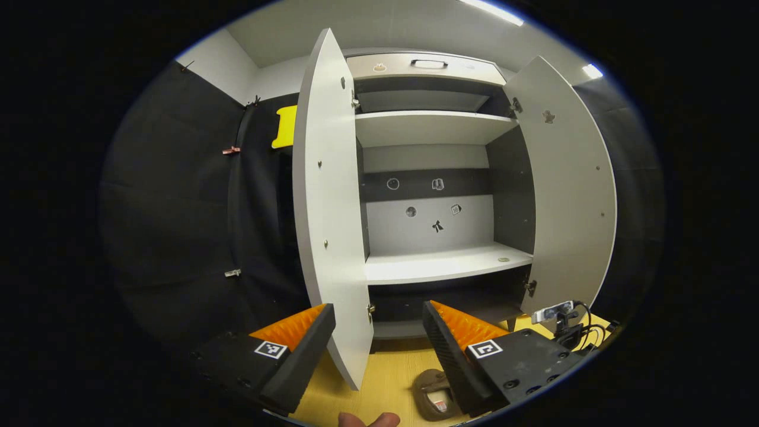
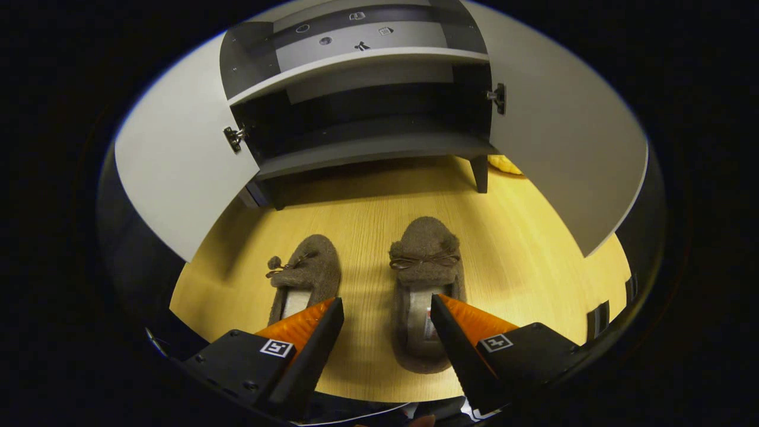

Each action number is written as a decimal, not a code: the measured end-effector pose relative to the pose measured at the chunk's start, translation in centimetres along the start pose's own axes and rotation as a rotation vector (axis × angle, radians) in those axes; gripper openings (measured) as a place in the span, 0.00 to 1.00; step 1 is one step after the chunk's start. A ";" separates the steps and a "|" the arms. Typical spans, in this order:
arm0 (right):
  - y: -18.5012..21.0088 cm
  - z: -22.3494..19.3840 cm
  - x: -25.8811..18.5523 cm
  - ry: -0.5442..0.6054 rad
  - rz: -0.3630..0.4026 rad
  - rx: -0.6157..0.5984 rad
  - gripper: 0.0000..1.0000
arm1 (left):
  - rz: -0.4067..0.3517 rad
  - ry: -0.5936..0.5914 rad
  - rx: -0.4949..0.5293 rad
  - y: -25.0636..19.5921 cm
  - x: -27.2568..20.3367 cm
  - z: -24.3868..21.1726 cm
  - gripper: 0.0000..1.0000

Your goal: Grab one shoe with the right hand and put it into the shoe cabinet, grab the other shoe with the left hand and put it into the shoe cabinet; then close the right door with the right hand and the left door with the left hand.

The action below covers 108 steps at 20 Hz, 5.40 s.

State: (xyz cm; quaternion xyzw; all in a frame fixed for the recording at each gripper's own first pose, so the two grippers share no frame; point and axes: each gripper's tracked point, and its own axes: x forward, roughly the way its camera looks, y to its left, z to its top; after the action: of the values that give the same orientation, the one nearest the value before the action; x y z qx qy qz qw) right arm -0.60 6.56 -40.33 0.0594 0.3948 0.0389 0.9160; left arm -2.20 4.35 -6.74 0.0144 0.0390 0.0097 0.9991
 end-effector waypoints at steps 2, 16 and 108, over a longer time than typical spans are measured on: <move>-0.3 -0.5 1.9 0.012 -0.005 0.004 0.97 | 0.004 0.012 -0.002 0.4 0.1 -0.8 0.95; -2.1 1.4 8.5 -0.118 -0.107 0.007 0.09 | 0.035 0.091 -0.031 2.1 0.7 -4.5 0.95; -1.2 32.9 -27.1 -0.786 0.019 -0.069 0.98 | -0.166 0.590 -0.079 -9.0 3.0 -30.0 0.81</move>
State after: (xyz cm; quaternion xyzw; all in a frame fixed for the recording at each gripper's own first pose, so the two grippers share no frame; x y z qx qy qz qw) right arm 4.80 -0.43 1.36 0.0427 0.0117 0.0348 0.9984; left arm -1.40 -3.70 -37.11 -0.0309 0.3279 -0.0666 0.9418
